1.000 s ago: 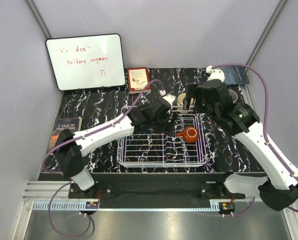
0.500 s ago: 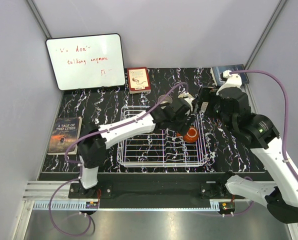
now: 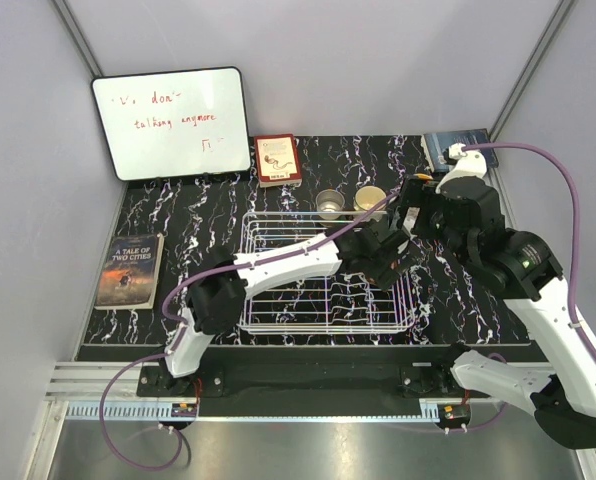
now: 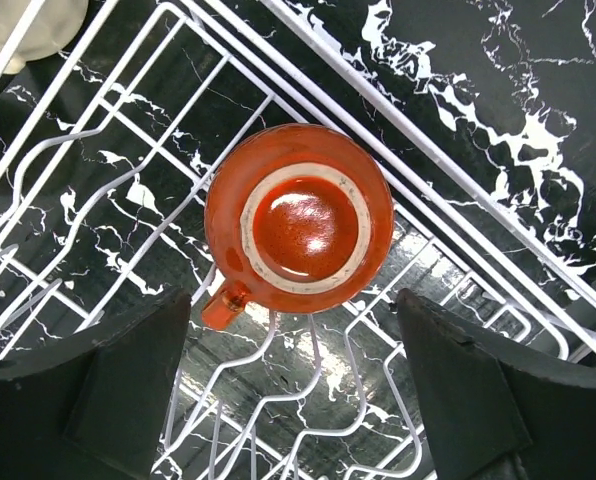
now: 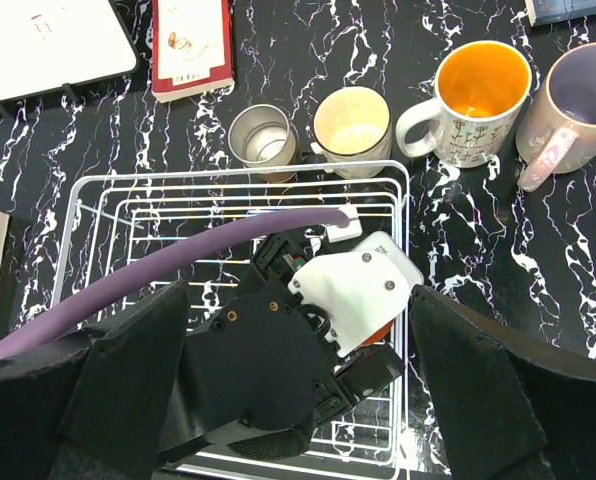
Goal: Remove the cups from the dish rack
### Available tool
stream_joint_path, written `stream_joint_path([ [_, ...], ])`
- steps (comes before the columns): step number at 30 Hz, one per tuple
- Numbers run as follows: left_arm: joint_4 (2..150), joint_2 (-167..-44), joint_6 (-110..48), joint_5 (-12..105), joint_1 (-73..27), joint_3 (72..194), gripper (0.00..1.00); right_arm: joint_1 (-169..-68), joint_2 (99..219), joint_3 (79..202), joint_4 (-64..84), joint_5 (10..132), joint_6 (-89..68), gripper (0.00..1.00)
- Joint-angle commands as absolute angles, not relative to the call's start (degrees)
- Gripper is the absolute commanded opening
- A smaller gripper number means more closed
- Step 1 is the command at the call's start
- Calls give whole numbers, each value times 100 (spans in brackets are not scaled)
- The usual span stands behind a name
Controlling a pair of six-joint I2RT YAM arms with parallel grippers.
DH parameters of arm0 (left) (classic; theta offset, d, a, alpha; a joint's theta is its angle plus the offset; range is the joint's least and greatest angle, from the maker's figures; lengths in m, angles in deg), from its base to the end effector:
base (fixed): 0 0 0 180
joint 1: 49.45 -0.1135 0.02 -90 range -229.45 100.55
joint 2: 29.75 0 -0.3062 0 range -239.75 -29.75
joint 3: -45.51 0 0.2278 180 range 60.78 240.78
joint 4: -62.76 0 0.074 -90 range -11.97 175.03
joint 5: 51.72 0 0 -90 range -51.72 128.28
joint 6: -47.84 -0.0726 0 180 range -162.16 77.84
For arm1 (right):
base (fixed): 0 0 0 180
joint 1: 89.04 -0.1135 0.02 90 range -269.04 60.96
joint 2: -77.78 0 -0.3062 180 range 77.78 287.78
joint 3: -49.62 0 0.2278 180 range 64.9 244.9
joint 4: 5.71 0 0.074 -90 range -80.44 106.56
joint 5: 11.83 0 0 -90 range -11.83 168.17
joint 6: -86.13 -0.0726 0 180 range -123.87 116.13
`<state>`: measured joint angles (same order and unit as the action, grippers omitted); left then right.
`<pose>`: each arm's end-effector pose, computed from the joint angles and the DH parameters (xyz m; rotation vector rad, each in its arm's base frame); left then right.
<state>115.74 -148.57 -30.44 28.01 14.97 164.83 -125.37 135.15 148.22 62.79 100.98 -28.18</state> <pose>0.2206 -0.4309 0.2684 1.0404 2.2722 -0.3464 0.1387 0.0671 0.4569 0.0352 2.0166 0.2674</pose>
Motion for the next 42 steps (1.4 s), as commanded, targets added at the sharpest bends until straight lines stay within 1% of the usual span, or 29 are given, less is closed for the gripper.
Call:
stream_joint_path([
  [1,11398,-15015,-3328,2703,1471,16923,90,-12569,13474,14857,6449,9988,-2821,99],
  [5,11398,-15252,-3495,2650,1462,17055,91,-12569,13447,14813,6475,9953,-2874,98],
  [8,11398,-15420,-3627,2843,1454,17187,91,-12569,13448,14839,6511,9961,-2883,98],
  [19,11301,-15938,-3487,3458,1190,17380,91,-12569,13465,15331,6546,9847,-2900,98],
  [24,11292,-16061,-3417,3511,1181,17416,89,-12569,13535,15366,6546,9856,-2865,98],
  [26,11292,-16105,-3443,3634,1181,17416,78,-12569,13544,15358,6555,9847,-2857,98],
  [27,11292,-16105,-3417,3652,1181,17381,70,-12569,13553,15349,6546,9856,-2856,98],
  [28,11292,-16079,-3382,3634,1181,17346,49,-12569,13553,15349,6546,9856,-2856,98],
  [30,11292,-16009,-3294,3590,1181,17223,27,-12569,13553,15358,6546,9865,-2856,98],
  [31,11284,-15913,-3267,3573,1181,17179,9,-12569,13544,15349,6537,9865,-2865,98],
  [32,11292,-15869,-3250,3573,1181,17135,0,-12569,13535,15340,6520,9873,-2857,98],
  [42,11108,-15026,-3065,3661,1181,16643,0,-12569,13474,15278,6361,9812,-2918,98],
])
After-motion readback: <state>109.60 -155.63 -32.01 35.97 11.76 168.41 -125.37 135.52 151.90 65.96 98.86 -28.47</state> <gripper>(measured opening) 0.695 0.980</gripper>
